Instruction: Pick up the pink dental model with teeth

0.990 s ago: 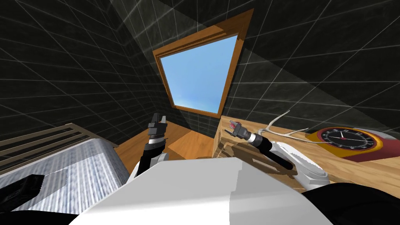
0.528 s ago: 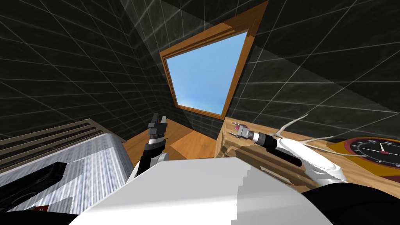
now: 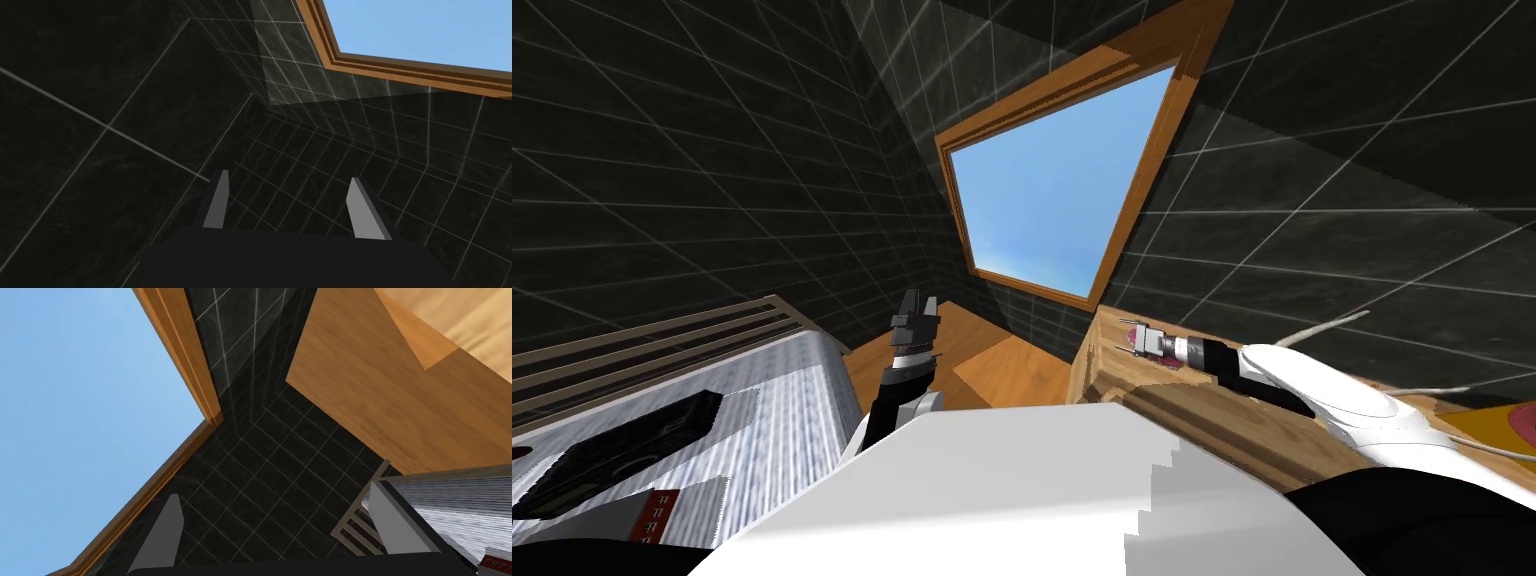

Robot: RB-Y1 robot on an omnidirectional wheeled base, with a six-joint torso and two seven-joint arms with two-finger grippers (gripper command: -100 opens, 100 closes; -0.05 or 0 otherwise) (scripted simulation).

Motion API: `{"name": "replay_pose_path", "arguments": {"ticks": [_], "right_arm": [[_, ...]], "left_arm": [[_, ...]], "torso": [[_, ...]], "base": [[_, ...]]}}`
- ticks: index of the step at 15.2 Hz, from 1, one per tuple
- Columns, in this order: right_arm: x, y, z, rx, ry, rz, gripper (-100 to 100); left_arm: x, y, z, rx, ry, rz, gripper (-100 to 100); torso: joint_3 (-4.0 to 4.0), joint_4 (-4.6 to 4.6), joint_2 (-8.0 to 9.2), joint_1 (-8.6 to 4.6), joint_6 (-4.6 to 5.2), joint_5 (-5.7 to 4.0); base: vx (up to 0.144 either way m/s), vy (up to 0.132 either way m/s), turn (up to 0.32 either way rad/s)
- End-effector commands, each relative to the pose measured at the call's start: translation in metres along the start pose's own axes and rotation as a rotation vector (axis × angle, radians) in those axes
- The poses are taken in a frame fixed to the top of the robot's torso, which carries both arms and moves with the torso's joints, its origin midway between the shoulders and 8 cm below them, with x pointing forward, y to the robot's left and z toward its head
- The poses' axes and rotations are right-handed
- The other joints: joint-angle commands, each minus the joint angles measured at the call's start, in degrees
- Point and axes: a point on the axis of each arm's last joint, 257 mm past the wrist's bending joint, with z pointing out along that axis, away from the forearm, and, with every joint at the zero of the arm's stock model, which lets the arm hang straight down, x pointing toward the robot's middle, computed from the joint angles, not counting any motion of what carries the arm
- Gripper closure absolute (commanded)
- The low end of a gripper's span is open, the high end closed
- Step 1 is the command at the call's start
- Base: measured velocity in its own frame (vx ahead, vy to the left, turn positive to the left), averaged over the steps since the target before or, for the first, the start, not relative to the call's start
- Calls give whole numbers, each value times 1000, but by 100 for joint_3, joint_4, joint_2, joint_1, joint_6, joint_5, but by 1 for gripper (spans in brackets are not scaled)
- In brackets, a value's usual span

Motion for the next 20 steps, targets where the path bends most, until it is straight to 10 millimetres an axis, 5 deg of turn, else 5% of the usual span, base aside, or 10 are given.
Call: {"name": "replay_pose_path", "arguments": {"ticks": [1,13,20], "right_arm": [[29,-1,-13,-44,87,-74,-100],[146,0,-88,-268,424,-311,-100],[206,30,-149,-463,585,-382,-100]], "left_arm": [[0,0,0,0,0,0,0],[0,0,0,0,0,0,0],[0,0,0,0,0,0,0]], "torso": [[0,0,0,0,0,0],[1,1,1,-7,-4,-1],[0,0,-1,9,-6,1]], "base": [[40,-25,89],[46,-42,139],[43,-19,157]]}}
